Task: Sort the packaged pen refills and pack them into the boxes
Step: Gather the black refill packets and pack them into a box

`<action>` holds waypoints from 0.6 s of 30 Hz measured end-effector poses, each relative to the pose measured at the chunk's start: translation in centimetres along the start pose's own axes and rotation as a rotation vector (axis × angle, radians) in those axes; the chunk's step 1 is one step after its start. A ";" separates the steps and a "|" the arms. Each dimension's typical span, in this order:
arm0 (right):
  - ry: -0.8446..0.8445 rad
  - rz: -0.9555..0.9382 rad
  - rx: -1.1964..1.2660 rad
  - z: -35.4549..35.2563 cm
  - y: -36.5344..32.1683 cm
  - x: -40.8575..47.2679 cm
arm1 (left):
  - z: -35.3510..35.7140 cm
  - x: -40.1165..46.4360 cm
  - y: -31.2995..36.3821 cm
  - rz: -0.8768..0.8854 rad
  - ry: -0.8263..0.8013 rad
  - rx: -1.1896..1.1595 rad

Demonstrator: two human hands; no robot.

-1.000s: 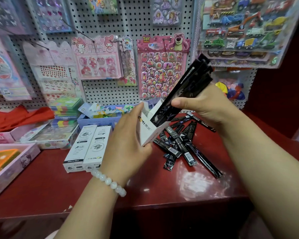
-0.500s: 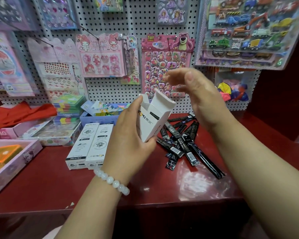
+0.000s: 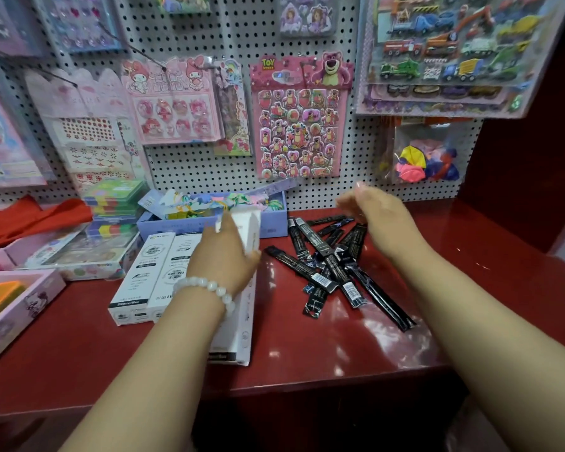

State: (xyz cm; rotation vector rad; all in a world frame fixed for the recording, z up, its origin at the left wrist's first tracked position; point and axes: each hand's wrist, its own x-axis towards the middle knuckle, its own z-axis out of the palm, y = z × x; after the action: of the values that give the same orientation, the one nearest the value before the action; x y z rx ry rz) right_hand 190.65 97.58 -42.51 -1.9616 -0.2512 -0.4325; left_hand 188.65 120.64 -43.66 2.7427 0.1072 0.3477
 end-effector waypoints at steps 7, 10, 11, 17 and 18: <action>-0.013 0.540 -0.136 -1.6 8.5 -0.6 | 2.7 2.3 -0.8 -0.109 -0.244 0.335; 0.088 0.682 -0.018 -1.7 8.6 -0.3 | 3.2 2.5 1.6 -0.091 -0.236 0.509; 0.116 0.720 0.036 -1.6 8.6 -0.2 | 3.7 2.7 2.7 -0.069 -0.276 0.491; -0.025 0.724 0.309 0.8 7.0 -1.5 | 6.9 3.0 7.7 -0.164 -0.464 0.093; -0.044 0.707 0.367 1.3 6.8 -1.7 | 7.4 3.1 8.1 -0.161 -0.451 0.059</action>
State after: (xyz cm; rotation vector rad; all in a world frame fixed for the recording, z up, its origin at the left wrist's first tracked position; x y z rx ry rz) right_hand 191.81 95.96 -49.32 -1.5681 0.3176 0.1158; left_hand 193.76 110.90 -46.60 2.7712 0.2174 -0.3223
